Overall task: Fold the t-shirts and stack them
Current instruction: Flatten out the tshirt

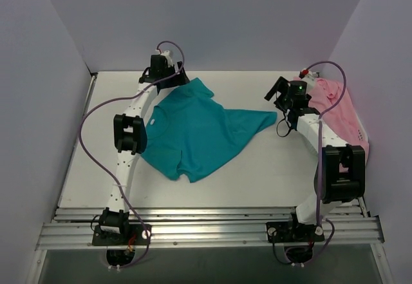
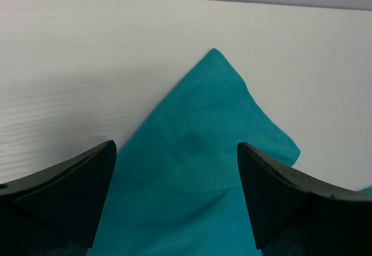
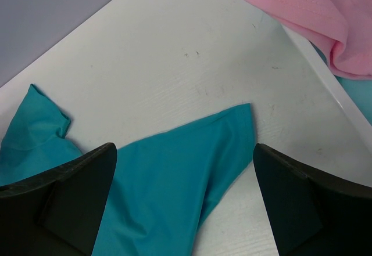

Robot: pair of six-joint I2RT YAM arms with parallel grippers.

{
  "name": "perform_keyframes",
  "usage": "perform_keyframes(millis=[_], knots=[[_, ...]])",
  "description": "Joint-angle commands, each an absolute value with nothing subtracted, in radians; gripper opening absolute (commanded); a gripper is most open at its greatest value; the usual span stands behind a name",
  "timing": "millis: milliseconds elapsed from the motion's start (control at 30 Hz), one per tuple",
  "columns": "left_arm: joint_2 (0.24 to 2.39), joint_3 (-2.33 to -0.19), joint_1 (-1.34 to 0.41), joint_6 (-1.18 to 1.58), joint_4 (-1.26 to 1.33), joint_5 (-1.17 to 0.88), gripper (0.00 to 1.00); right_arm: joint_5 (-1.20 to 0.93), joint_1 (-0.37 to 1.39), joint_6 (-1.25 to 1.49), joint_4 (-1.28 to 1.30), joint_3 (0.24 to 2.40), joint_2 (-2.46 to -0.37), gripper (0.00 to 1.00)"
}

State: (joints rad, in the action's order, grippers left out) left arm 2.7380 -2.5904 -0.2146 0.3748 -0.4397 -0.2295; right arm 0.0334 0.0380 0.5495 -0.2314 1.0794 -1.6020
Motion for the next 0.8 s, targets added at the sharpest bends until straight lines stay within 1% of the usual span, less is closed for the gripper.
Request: perform_keyframes(millis=[0,267,500,667,733,767], knots=[[2.801,-2.695,-0.196,0.44,-0.334,-0.331,0.94,0.02,0.031,0.555,-0.27,1.075,-1.617,1.0],[2.913,-2.796,-0.192,0.492,-0.293,-0.305,0.94,0.011,0.032,0.552,-0.278,1.068,-1.614,1.0],[2.948,-2.818,-0.192,0.545,-0.267,-0.417,0.94,0.014,0.032,0.552,-0.282,1.065,-1.605,1.0],[2.938,-2.801,-0.206,0.535,-0.262,-0.472,1.0,0.014,0.032,0.554,-0.282,1.066,-1.612,1.0],[2.942,-2.795,-0.21,0.54,-0.259,-0.501,1.0,0.015,0.032,0.554,-0.284,1.065,-1.611,1.0],[2.942,-2.792,-0.212,0.543,-0.255,-0.518,0.94,0.015,0.032,0.554,-0.285,1.065,-1.609,1.0]])
